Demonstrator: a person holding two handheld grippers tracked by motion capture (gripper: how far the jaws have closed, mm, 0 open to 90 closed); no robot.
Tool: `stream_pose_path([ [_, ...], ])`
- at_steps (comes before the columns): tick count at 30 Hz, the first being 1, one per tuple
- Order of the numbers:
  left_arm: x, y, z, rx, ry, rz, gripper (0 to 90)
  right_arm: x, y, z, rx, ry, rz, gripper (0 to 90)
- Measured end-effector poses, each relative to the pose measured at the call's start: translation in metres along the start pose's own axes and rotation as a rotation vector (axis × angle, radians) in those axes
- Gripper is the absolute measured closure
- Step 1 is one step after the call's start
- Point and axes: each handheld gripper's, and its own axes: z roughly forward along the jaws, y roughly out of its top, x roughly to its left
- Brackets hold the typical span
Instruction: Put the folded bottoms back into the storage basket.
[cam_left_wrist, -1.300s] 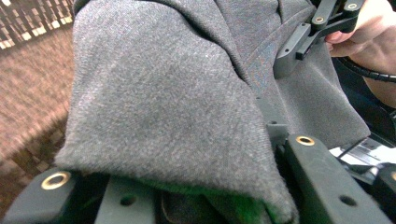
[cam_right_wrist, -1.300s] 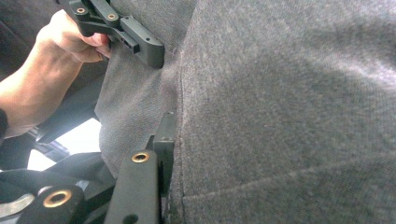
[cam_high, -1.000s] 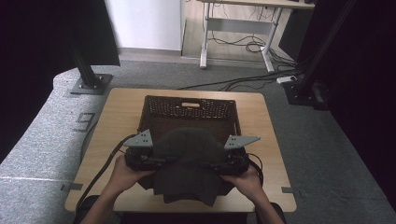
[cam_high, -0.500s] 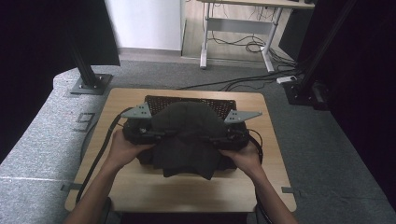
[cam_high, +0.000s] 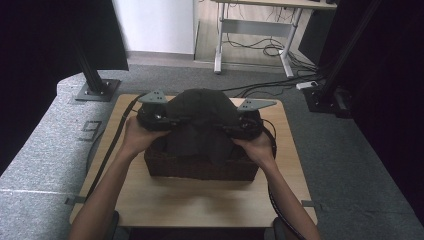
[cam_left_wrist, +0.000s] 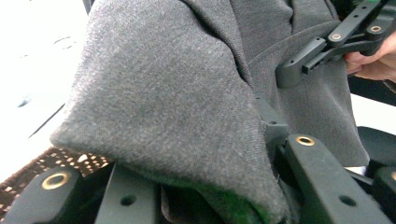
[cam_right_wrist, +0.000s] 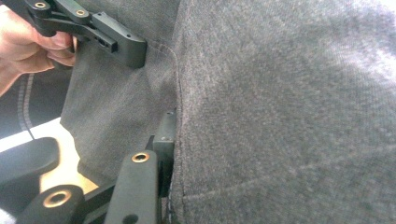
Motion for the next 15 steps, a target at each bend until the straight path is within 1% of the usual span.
stream_pose_path([
  [3,0.01,0.001,0.007,-0.001,0.011,0.001,61.4,-0.008,0.003,0.008,0.002,-0.029,-0.009,57.4],
  [6,0.021,-0.003,0.016,0.001,0.015,0.001,61.4,-0.015,0.003,0.015,0.012,-0.048,-0.008,57.4],
  [10,0.035,-0.011,0.029,0.008,0.019,0.01,61.4,-0.026,-0.001,0.028,0.034,-0.074,-0.002,57.4],
  [15,0.049,-0.025,0.044,0.018,0.02,-0.002,61.4,-0.038,-0.011,0.045,0.057,-0.095,0.009,57.4],
])
